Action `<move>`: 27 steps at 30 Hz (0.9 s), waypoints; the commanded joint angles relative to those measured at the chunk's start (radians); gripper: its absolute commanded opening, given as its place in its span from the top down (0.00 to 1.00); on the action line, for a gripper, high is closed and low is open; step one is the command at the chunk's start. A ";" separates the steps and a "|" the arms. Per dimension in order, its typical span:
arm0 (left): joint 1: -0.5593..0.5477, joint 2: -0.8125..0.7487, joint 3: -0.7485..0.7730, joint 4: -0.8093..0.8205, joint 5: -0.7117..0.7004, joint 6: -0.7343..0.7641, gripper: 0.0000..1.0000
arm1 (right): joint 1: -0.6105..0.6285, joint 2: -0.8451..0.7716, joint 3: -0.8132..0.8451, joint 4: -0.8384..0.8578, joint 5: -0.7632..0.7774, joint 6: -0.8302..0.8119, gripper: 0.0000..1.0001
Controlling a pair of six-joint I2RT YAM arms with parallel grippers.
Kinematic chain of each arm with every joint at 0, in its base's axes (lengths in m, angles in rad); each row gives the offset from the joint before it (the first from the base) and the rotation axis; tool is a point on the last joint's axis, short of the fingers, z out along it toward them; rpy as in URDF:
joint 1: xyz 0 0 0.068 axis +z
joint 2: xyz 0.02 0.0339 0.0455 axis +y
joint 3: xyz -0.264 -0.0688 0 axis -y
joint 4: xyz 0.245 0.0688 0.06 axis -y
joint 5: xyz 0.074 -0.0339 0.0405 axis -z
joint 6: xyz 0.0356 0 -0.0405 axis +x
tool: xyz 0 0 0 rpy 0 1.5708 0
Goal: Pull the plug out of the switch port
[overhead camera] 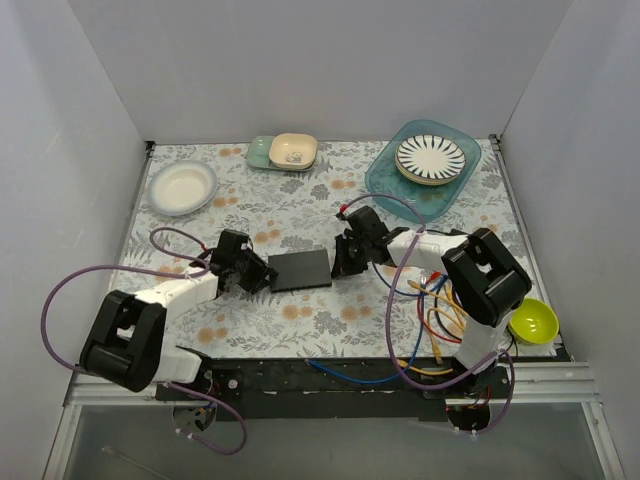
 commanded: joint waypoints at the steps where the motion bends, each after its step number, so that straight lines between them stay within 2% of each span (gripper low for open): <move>1: -0.037 -0.073 -0.109 -0.059 0.078 -0.022 0.70 | 0.071 0.026 -0.132 -0.077 -0.094 0.010 0.93; 7: -0.037 -0.123 -0.121 -0.085 0.049 -0.014 0.68 | 0.102 0.004 -0.179 -0.068 -0.094 0.003 0.93; 12: -0.037 -0.126 0.009 -0.180 -0.020 0.026 0.57 | 0.080 -0.053 -0.123 -0.152 -0.014 -0.013 0.92; 15: -0.036 -0.127 0.075 -0.254 -0.062 0.047 0.48 | 0.065 -0.123 -0.047 -0.265 0.104 -0.028 0.91; 18: -0.036 -0.150 0.148 -0.333 -0.143 0.052 0.40 | 0.049 -0.200 0.018 -0.351 0.231 -0.050 0.84; 19: -0.036 -0.158 0.173 -0.346 -0.171 0.052 0.35 | 0.045 -0.218 0.028 -0.370 0.297 -0.056 0.79; 22: -0.036 -0.204 0.208 -0.389 -0.191 0.088 0.29 | 0.042 -0.296 0.068 -0.407 0.343 -0.102 0.64; 24: -0.037 -0.237 0.236 -0.412 -0.232 0.139 0.26 | 0.056 -0.385 0.059 -0.384 0.340 -0.134 0.60; 25: -0.037 -0.242 0.248 -0.430 -0.256 0.138 0.22 | 0.063 -0.416 0.049 -0.347 0.330 -0.142 0.55; 27: -0.037 -0.227 0.283 -0.473 -0.333 0.148 0.19 | 0.082 -0.494 0.029 -0.301 0.313 -0.151 0.37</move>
